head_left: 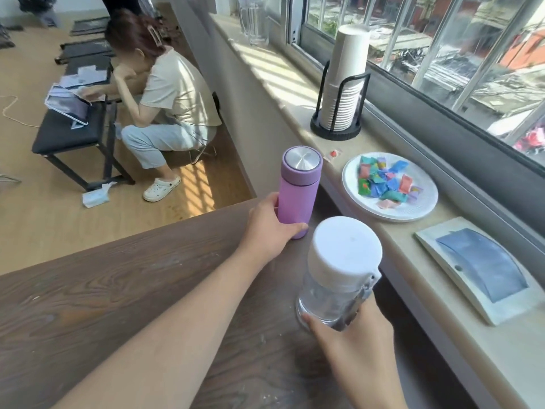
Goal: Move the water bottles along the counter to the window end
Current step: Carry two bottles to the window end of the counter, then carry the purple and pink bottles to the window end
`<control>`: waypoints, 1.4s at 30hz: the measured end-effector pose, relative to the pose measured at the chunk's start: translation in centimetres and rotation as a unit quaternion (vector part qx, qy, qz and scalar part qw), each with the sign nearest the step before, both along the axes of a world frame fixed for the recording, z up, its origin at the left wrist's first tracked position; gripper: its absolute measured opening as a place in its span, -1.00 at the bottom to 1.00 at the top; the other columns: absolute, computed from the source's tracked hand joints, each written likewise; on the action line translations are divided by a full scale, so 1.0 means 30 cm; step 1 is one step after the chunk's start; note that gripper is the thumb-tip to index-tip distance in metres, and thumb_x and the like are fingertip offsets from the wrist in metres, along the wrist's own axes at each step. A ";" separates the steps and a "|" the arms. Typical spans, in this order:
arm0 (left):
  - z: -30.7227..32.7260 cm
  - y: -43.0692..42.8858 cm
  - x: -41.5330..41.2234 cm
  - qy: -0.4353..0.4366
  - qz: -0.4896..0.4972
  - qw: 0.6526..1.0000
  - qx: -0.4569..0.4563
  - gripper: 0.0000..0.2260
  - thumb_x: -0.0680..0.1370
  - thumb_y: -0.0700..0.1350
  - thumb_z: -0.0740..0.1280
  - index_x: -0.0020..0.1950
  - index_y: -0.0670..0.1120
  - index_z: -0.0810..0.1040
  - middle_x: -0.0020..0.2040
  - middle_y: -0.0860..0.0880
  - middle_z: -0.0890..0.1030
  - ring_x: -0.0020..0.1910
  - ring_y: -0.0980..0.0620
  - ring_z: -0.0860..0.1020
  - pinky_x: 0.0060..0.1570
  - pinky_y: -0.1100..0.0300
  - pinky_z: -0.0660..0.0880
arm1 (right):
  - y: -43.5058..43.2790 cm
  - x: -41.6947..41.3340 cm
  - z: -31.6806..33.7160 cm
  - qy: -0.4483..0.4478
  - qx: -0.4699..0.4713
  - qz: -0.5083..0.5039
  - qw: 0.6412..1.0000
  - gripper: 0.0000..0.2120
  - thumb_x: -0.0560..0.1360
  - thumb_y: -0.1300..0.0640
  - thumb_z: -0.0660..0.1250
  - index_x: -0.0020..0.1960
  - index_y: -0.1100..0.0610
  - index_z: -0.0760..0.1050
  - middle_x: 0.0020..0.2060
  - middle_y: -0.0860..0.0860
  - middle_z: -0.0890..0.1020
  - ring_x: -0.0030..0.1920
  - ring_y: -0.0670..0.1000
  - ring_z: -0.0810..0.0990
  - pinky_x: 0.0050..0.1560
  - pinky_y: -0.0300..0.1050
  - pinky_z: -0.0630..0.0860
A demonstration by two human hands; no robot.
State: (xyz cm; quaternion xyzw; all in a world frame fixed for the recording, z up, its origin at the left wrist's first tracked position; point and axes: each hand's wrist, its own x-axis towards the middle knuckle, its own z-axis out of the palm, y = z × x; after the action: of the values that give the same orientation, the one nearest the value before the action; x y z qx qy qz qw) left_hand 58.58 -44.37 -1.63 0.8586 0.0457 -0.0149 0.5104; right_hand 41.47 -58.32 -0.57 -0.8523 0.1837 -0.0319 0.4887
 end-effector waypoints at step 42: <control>0.059 1.387 -1.243 0.090 0.345 0.932 0.069 -0.70 0.47 -0.09 0.60 0.18 0.10 0.70 0.01 0.18 0.69 -0.13 0.15 0.67 -0.03 0.37 0.49 | 1.058 -0.294 0.011 -0.024 -0.146 0.335 0.930 -0.76 0.39 0.28 0.63 0.04 0.16 0.74 -0.17 -0.06 0.60 -0.20 0.14 0.65 -0.15 -0.42 0.39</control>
State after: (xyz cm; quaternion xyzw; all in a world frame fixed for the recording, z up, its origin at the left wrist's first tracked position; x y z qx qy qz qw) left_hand 21.30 -2.76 0.13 0.8181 0.3854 0.0882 0.4176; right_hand 32.64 -26.58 -0.25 -0.9250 -0.1315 0.0867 0.3458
